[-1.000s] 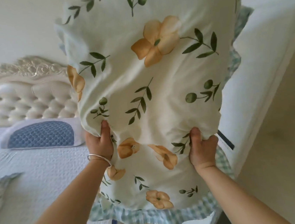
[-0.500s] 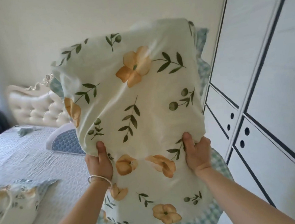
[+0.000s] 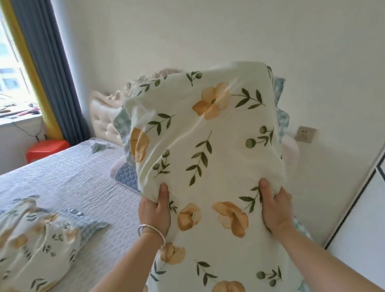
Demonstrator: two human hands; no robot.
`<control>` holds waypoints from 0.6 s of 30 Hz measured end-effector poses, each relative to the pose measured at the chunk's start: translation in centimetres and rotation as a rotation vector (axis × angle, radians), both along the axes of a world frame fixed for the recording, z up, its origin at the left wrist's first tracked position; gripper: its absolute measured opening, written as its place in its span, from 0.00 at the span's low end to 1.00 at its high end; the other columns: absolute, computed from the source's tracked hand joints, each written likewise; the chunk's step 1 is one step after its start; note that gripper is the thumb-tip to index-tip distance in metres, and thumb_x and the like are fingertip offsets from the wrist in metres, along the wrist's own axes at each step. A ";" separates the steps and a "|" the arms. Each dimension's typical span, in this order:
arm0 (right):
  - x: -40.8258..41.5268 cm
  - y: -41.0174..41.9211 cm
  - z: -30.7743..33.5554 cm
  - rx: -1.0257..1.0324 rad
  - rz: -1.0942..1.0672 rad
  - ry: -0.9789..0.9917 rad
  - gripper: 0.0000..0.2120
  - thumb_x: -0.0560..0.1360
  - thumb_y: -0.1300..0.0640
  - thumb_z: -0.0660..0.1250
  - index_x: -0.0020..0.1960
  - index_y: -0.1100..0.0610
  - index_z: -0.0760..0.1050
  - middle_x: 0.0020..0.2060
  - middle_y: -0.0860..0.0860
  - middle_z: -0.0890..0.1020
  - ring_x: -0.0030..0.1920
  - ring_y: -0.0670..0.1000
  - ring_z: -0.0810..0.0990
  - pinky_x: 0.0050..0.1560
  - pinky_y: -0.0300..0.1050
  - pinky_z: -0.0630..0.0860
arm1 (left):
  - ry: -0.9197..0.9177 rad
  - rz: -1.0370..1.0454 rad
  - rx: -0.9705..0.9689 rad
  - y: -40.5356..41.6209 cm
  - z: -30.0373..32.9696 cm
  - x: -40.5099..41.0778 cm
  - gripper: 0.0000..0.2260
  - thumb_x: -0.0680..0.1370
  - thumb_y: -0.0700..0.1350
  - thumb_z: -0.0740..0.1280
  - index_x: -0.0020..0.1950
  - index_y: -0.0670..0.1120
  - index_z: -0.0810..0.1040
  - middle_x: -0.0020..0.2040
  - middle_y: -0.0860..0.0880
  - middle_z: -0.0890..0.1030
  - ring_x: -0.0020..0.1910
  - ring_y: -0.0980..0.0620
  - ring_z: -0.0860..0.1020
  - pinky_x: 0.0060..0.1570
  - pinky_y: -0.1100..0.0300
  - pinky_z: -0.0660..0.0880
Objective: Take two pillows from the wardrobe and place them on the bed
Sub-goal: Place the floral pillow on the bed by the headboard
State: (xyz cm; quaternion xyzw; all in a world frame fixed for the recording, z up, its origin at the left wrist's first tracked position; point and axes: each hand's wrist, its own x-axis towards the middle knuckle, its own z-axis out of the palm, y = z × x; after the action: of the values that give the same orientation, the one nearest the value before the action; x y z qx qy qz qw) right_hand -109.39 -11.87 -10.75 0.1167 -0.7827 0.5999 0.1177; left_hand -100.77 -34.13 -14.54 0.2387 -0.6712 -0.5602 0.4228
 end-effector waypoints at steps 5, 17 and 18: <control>-12.4 1.4 0.7 0.052 0.052 -0.045 0.20 0.76 0.42 0.58 0.54 0.57 0.76 0.43 0.51 0.78 0.47 0.52 0.75 0.52 0.43 0.68 | -0.060 0.025 -0.010 1.9 0.9 -10.0 0.35 0.66 0.71 0.56 0.57 0.44 0.77 0.49 0.44 0.82 0.50 0.44 0.78 0.51 0.45 0.77; -33.6 -4.2 -2.3 0.125 0.131 -0.111 0.23 0.77 0.42 0.56 0.57 0.59 0.76 0.52 0.56 0.81 0.55 0.57 0.77 0.60 0.50 0.71 | -0.159 -0.063 -0.055 -2.3 -1.4 -27.2 0.31 0.62 0.68 0.65 0.57 0.48 0.76 0.46 0.56 0.80 0.46 0.63 0.76 0.42 0.68 0.72; -35.4 -4.7 -2.8 0.132 0.131 -0.116 0.23 0.77 0.41 0.56 0.57 0.59 0.76 0.52 0.57 0.81 0.55 0.58 0.77 0.59 0.49 0.71 | -0.194 -0.121 -0.040 -3.0 -1.8 -28.7 0.29 0.63 0.66 0.68 0.57 0.49 0.76 0.47 0.57 0.80 0.46 0.63 0.77 0.44 0.65 0.75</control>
State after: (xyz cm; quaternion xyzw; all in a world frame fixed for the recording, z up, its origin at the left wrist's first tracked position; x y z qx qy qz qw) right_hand -144.80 -16.59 -13.56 0.1403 -0.8166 0.5593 0.0251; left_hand -129.47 -37.13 -16.38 0.2425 -0.7330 -0.5455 0.3261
